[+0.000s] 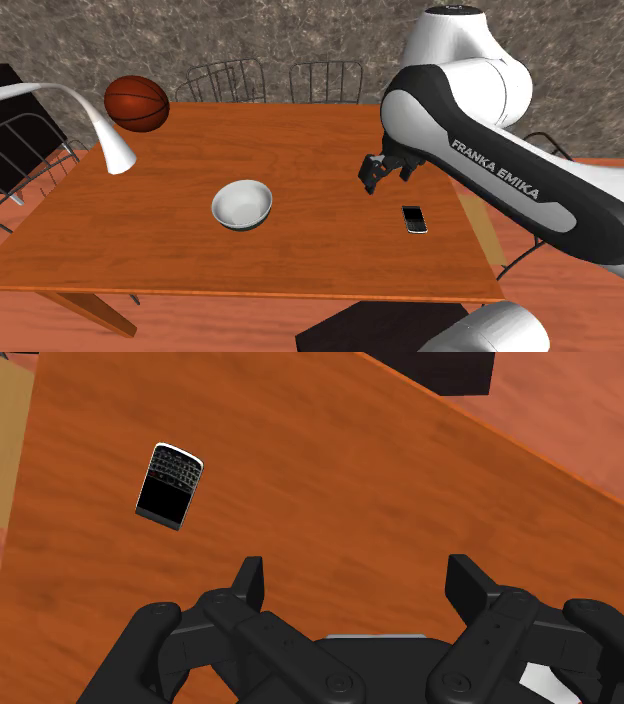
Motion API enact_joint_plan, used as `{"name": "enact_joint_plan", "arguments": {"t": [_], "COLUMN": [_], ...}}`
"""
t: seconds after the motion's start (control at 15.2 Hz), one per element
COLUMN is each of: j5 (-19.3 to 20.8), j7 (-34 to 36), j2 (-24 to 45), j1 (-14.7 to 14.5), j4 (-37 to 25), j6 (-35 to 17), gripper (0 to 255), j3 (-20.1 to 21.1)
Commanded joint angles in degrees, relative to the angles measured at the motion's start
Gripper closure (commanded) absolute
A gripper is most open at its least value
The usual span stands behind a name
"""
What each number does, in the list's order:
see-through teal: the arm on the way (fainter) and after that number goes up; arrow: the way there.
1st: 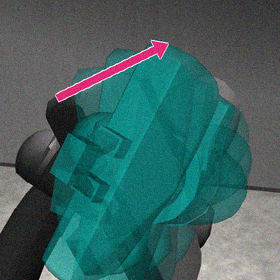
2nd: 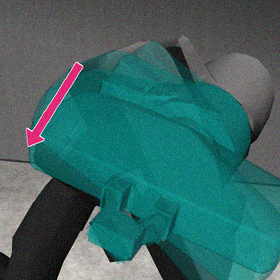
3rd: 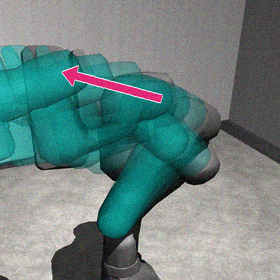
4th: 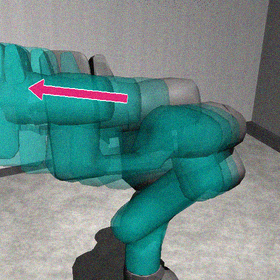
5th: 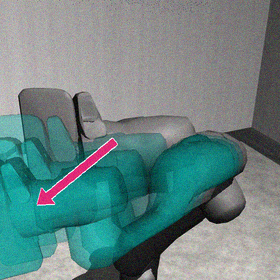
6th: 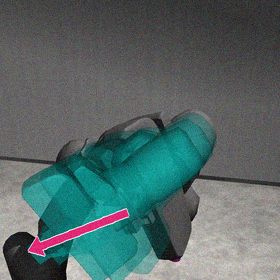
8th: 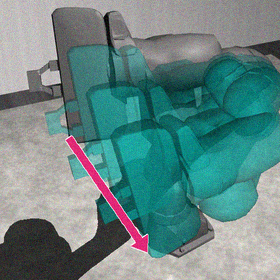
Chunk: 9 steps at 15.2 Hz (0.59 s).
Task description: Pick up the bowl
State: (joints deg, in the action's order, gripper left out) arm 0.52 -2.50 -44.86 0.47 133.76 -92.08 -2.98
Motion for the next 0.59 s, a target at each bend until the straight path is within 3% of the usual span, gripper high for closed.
{"name": "enact_joint_plan", "arguments": {"t": [0.0,0.53], "j5": [0.0,-5.1], "j7": [0.0,1.9], "j2": [0.0,12.8], "j1": [0.0,-2.8], "j4": [0.0,-0.4], "j6": [0.0,-12.5], "gripper": [0,0], "j3": [0.0,1.7]}}
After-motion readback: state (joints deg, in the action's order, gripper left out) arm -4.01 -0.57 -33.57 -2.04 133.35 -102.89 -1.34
